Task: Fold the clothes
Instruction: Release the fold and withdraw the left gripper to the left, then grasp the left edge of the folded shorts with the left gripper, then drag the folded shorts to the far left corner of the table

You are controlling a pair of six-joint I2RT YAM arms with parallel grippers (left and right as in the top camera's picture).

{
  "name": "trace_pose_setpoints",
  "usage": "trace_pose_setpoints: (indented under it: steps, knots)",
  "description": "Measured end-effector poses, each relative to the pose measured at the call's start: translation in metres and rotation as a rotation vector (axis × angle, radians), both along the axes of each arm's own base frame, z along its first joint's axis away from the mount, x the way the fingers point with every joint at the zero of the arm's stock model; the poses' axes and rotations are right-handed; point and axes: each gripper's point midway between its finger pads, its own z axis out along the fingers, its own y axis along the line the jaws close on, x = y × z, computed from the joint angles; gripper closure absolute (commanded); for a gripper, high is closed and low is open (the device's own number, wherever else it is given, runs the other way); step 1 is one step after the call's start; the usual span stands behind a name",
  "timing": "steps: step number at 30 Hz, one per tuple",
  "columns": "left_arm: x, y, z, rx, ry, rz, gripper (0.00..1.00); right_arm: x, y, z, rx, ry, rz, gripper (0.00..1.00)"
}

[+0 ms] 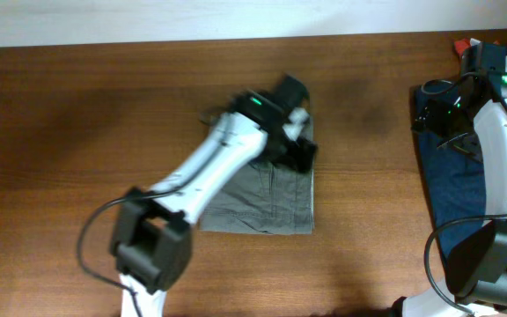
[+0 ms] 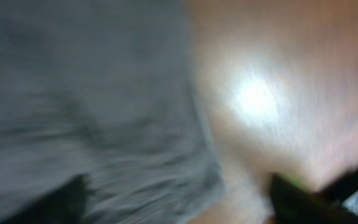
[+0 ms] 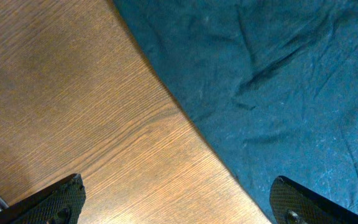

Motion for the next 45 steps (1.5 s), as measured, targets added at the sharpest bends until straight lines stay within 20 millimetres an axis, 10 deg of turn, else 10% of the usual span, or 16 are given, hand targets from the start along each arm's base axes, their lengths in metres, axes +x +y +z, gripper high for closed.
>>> trace_pose_setpoints:
  steps: [4,11,16,18,25,31,36,40,45]
  knots:
    - [0.055,0.095,0.029,0.089,-0.09,0.23,0.01,0.0,0.0,0.0,0.0,0.0,0.0,0.02]
    - [0.065,0.223,-0.014,-0.021,0.082,0.367,0.01,0.0,0.0,0.0,0.0,0.0,0.0,0.02]
    - [0.03,0.222,-0.081,-0.154,0.194,0.296,0.11,0.0,0.0,0.0,0.0,0.0,0.0,0.02]
    - [0.018,0.217,-0.096,-0.172,0.223,0.278,0.31,0.0,0.0,0.0,0.0,0.0,0.0,0.02]
    - [0.01,0.18,-0.109,-0.256,0.169,0.182,0.36,0.0,0.0,0.0,0.0,0.0,0.0,0.02]
    - [0.008,0.156,-0.115,-0.304,0.127,0.154,0.93,0.0,0.0,0.0,0.0,0.0,0.0,0.02]
    - [0.016,0.16,-0.125,-0.293,0.116,0.231,0.99,0.0,0.0,0.0,0.0,0.0,0.0,0.02]
    - [0.052,0.193,-0.125,-0.273,0.035,0.407,0.99,0.0,0.0,0.0,0.0,0.0,0.0,0.02]
    - [0.103,0.3,-0.121,-0.233,-0.122,0.767,0.99,0.0,0.0,0.0,0.0,0.0,0.0,0.02]
